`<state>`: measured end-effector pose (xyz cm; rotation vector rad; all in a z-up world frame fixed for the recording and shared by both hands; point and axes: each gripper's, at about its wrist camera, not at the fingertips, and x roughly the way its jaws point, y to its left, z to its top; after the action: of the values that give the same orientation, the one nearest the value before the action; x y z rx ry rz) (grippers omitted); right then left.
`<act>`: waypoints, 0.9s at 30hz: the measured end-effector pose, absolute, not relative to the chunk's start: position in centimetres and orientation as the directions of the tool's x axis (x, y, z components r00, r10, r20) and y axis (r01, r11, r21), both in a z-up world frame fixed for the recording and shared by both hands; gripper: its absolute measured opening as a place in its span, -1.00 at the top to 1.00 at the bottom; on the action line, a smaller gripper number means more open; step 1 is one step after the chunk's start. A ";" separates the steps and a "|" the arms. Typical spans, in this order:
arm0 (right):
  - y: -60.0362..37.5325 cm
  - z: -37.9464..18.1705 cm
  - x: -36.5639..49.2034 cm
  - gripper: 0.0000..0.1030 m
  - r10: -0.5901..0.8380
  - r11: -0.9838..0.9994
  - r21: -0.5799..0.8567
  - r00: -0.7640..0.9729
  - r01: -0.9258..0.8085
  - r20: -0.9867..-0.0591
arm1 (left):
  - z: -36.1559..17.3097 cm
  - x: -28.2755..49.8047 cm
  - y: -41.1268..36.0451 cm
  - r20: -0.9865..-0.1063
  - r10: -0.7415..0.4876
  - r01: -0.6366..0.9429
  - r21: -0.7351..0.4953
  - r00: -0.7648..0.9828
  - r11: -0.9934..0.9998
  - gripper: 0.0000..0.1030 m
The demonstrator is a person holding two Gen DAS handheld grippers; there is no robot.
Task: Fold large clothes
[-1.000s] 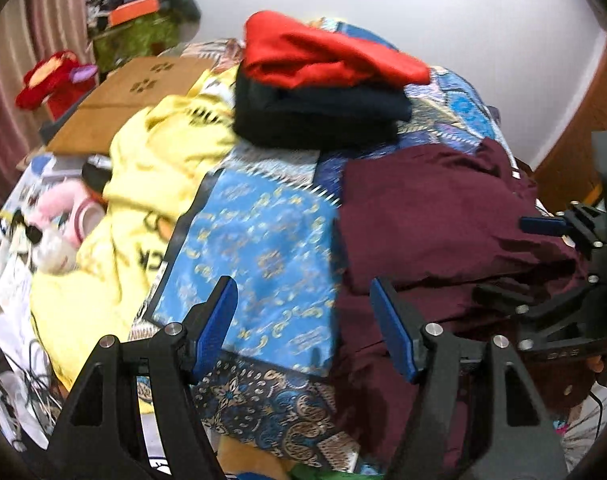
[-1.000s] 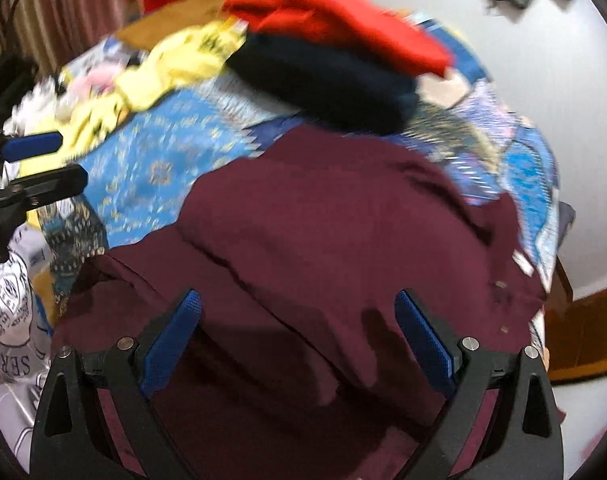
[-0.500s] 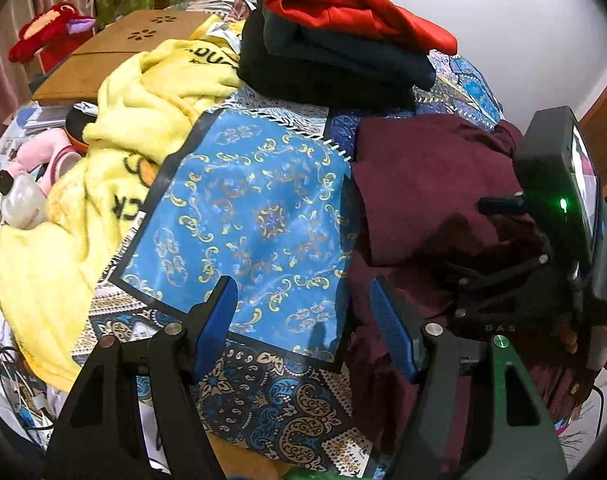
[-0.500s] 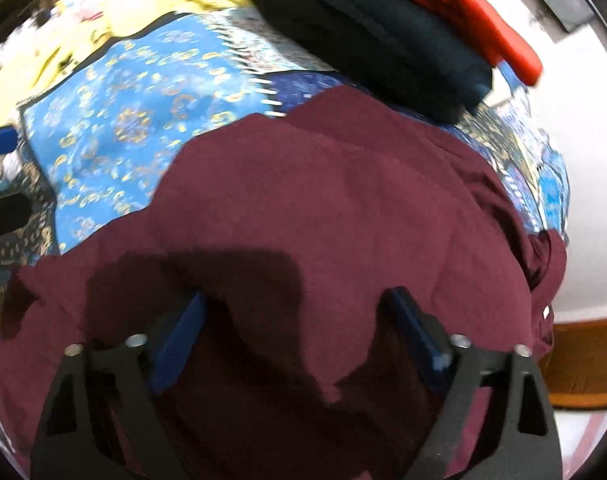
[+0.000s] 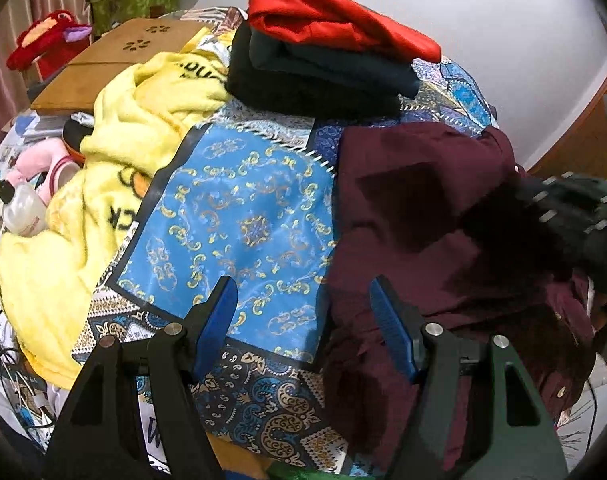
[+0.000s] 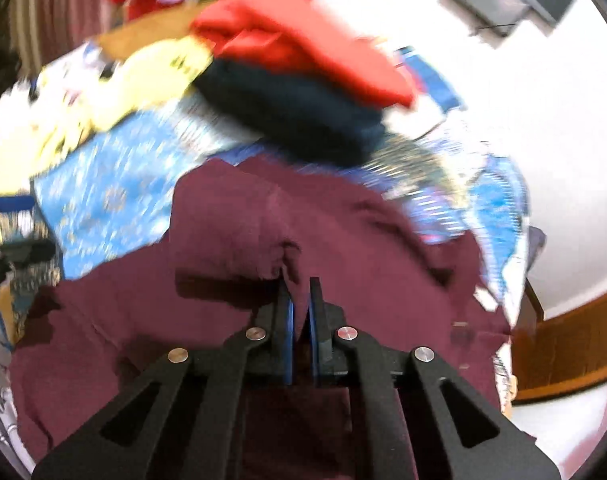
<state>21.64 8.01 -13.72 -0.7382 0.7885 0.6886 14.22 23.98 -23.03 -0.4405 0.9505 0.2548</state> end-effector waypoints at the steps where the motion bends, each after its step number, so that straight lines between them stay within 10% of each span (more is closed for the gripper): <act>1: 7.2 -12.9 22.4 0.90 0.276 0.580 -0.298 0.527 -0.758 -0.804 | -22.8 14.4 23.8 -0.826 0.022 -0.394 -0.245 0.563 0.886 -0.32; 12: -7.1 -5.1 26.6 0.90 0.368 0.830 -0.064 0.629 -0.555 -0.685 | -21.9 18.7 19.2 -0.834 -0.008 -0.321 -0.222 0.552 0.921 -0.32; 27: -20.1 -14.1 28.6 0.89 0.353 0.925 0.227 0.470 -0.304 -0.809 | -24.4 23.4 12.9 -0.884 -0.022 -0.216 -0.138 0.466 0.967 -0.32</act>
<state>28.62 -20.15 -14.13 0.0544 1.0038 0.4025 23.44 12.85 -24.41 -0.2441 1.0821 0.1201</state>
